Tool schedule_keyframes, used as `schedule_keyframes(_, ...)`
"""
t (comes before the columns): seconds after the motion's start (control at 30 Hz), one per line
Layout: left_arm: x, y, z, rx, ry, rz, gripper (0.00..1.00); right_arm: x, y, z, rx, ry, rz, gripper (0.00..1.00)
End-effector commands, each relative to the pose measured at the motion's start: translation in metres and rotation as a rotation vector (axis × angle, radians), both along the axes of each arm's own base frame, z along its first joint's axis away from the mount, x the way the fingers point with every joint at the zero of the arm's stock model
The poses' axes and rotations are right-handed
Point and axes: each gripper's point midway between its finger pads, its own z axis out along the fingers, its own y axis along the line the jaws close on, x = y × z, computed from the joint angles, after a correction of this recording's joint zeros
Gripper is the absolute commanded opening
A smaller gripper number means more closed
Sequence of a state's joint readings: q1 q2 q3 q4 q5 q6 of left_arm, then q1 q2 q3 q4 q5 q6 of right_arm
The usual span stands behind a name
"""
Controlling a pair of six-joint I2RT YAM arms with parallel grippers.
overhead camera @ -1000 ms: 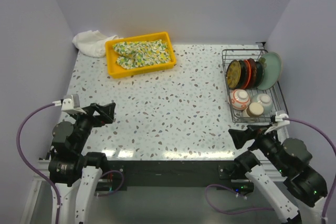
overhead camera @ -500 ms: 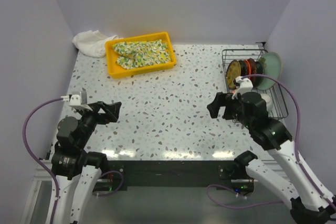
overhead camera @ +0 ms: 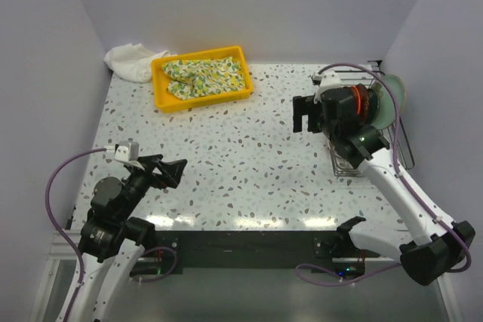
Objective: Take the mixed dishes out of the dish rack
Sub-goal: Pick up the plate from the dish rack.
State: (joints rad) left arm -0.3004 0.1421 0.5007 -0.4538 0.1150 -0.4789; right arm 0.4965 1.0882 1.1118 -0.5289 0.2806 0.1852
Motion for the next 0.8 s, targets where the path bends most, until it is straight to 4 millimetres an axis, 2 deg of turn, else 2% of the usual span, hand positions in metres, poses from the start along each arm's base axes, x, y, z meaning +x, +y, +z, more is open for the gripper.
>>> schedule_keyframes(0.0,-0.002,-0.005,0.017,-0.038,-0.076,-0.018,1.00,0.037,-0.051,0.038,-0.101,-0.082,-0.132,0.99)
schedule_keyframes(0.07,-0.004,-0.003,0.016,-0.045,-0.075,-0.011,1.00,0.047,-0.070,0.035,-0.147,-0.066,-0.169,0.99)
schedule_keyframes(0.1,-0.004,-0.003,0.017,-0.048,-0.079,-0.007,1.00,0.052,-0.089,0.041,-0.163,-0.072,-0.219,0.99)
schedule_keyframes(0.17,-0.004,-0.002,0.016,-0.049,-0.077,-0.005,1.00,0.059,-0.109,0.036,-0.217,-0.044,-0.243,0.99)
schedule_keyframes(0.2,-0.004,-0.002,0.016,-0.051,-0.081,-0.005,1.00,0.062,-0.127,0.039,-0.223,-0.043,-0.281,0.99)
schedule_keyframes(0.27,-0.003,-0.002,0.017,-0.048,-0.084,-0.002,1.00,0.068,-0.144,0.036,-0.230,-0.035,-0.316,0.99)
schedule_keyframes(0.3,-0.003,-0.001,0.017,-0.049,-0.087,0.005,1.00,0.070,-0.163,0.037,-0.230,-0.033,-0.359,0.99)
schedule_keyframes(0.37,-0.002,0.001,0.016,-0.048,-0.081,0.019,1.00,0.077,-0.175,0.036,-0.208,-0.041,-0.376,0.99)
schedule_keyframes(0.4,0.000,0.002,0.015,-0.046,-0.073,0.027,1.00,0.077,-0.198,0.035,-0.202,-0.037,-0.430,0.99)
schedule_keyframes(0.47,0.002,0.005,0.014,-0.043,-0.058,0.044,1.00,0.085,-0.210,0.034,-0.173,-0.043,-0.438,0.99)
schedule_keyframes(0.5,0.003,0.006,0.010,-0.035,-0.038,0.053,1.00,0.085,-0.224,0.034,-0.163,-0.043,-0.464,0.99)
schedule_keyframes(0.57,0.005,0.007,0.007,-0.034,-0.017,0.064,1.00,0.090,-0.233,0.034,-0.146,-0.048,-0.458,0.99)
schedule_keyframes(0.6,0.007,0.006,0.005,-0.028,-0.003,0.065,1.00,0.092,-0.245,0.029,-0.142,-0.036,-0.477,0.99)
schedule_keyframes(0.77,0.019,0.006,0.002,0.007,0.000,0.076,1.00,0.108,-0.268,0.011,-0.062,-0.044,-0.487,0.99)
